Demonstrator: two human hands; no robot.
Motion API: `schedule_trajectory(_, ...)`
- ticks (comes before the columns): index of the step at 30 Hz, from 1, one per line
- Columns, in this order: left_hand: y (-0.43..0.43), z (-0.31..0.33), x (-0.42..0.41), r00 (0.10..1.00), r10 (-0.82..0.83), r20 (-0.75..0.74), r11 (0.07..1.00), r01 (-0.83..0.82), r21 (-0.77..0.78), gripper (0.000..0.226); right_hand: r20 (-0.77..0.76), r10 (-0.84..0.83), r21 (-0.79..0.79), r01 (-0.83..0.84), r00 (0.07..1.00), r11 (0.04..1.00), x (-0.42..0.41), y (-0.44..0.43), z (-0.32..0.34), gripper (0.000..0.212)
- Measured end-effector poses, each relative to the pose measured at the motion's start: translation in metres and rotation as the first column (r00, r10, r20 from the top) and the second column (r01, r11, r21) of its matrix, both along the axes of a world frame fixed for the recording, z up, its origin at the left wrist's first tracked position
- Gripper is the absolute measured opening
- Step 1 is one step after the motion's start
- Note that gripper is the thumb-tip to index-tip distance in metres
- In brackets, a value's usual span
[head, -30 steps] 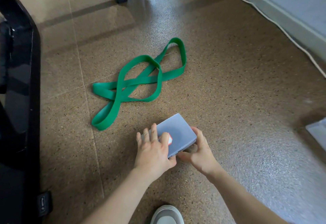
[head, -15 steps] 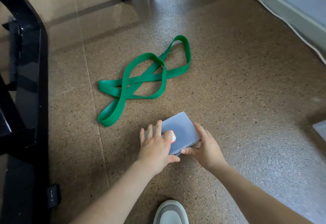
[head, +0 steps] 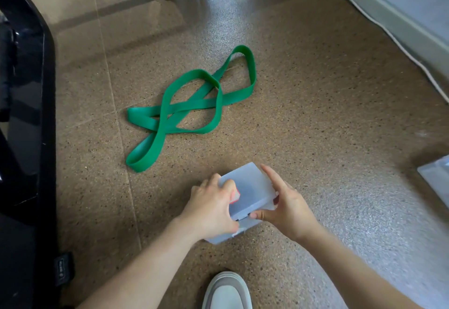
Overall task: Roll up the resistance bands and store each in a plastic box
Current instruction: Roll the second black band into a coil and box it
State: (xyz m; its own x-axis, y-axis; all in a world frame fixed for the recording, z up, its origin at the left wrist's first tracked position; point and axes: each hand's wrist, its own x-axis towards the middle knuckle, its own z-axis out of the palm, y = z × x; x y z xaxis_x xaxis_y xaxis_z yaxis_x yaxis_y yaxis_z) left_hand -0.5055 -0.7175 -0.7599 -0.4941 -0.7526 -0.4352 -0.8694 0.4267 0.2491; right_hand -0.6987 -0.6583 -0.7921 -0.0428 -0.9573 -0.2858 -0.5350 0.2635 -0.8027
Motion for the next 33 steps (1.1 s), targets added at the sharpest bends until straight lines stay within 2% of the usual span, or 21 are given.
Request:
schedule_trajectory(1, -0.003, 0.004, 0.001, 0.997, 0.050, -0.058, 0.990, -0.041, 0.133, 0.053, -0.032, -0.018, -0.005, 0.018, 0.999, 1.000, -0.002, 0.006, 0.004, 0.111)
schedule_trajectory(3, -0.011, 0.011, 0.002, 0.980, 0.167, -0.110, 0.913, -0.111, 0.393, 0.052, -0.052, -0.060, -0.015, 0.060, 0.997, 0.998, -0.002, 0.018, 0.009, 0.104)
schedule_trajectory(6, -0.020, 0.009, 0.003, 0.966, 0.216, -0.139, 0.823, -0.104, 0.559, 0.048, -0.058, -0.036, 0.005, 0.037, 0.998, 0.999, 0.002, 0.031, 0.008, 0.115)
schedule_trajectory(8, -0.023, 0.005, 0.005, 0.954, 0.256, -0.160, 0.802, -0.117, 0.585, 0.046, -0.114, 0.022, 0.048, -0.017, 0.993, 0.999, 0.004, 0.032, 0.006, 0.128)
schedule_trajectory(11, -0.026, 0.001, 0.012, 0.916, 0.363, -0.174, 0.750, -0.177, 0.637, 0.046, -0.224, 0.135, 0.021, -0.134, 0.965, 0.991, 0.011, 0.032, 0.018, 0.136)
schedule_trajectory(13, -0.025, 0.000, 0.015, 0.894, 0.408, -0.187, 0.728, -0.195, 0.657, 0.044, -0.211, 0.109, 0.030, -0.105, 0.971, 0.994, 0.015, 0.033, 0.021, 0.133)
schedule_trajectory(15, -0.022, 0.001, 0.017, 0.880, 0.430, -0.202, 0.721, -0.200, 0.664, 0.041, -0.174, 0.019, 0.093, -0.003, 0.984, 0.996, 0.015, 0.037, 0.012, 0.125)
schedule_trajectory(17, -0.019, 0.000, 0.020, 0.857, 0.471, -0.208, 0.704, -0.222, 0.675, 0.041, -0.076, -0.121, 0.193, 0.134, 0.990, 0.972, 0.016, 0.041, 0.005, 0.125)
schedule_trajectory(18, -0.017, -0.001, 0.022, 0.841, 0.502, -0.203, 0.688, -0.246, 0.683, 0.043, 0.035, -0.221, 0.253, 0.205, 0.975, 0.945, 0.019, 0.045, 0.001, 0.125)
schedule_trajectory(20, -0.010, -0.005, 0.027, 0.790, 0.578, -0.203, 0.650, -0.296, 0.700, 0.050, 0.293, -0.437, 0.338, 0.335, 0.851, 0.879, 0.035, 0.049, 0.002, 0.113)
schedule_trajectory(21, -0.005, -0.008, 0.029, 0.758, 0.617, -0.209, 0.632, -0.319, 0.706, 0.053, 0.370, -0.491, 0.351, 0.370, 0.789, 0.860, 0.044, 0.050, 0.005, 0.106)
schedule_trajectory(22, 0.001, -0.011, 0.030, 0.726, 0.652, -0.218, 0.616, -0.339, 0.711, 0.056, 0.402, -0.505, 0.331, 0.393, 0.764, 0.858, 0.052, 0.049, 0.005, 0.107)
schedule_trajectory(25, 0.013, -0.017, 0.031, 0.647, 0.715, -0.265, 0.600, -0.373, 0.708, 0.058, 0.399, -0.474, 0.294, 0.381, 0.785, 0.877, 0.062, 0.046, 0.005, 0.126)
schedule_trajectory(29, 0.024, -0.018, 0.027, 0.595, 0.704, -0.388, 0.673, -0.384, 0.633, 0.044, 0.440, -0.519, 0.310, 0.418, 0.733, 0.854, 0.054, 0.044, 0.000, 0.091)
schedule_trajectory(33, 0.037, -0.015, 0.018, 0.546, 0.699, -0.462, 0.712, -0.470, 0.522, 0.023, 0.459, -0.565, 0.329, 0.459, 0.686, 0.825, 0.056, 0.045, -0.006, 0.082)
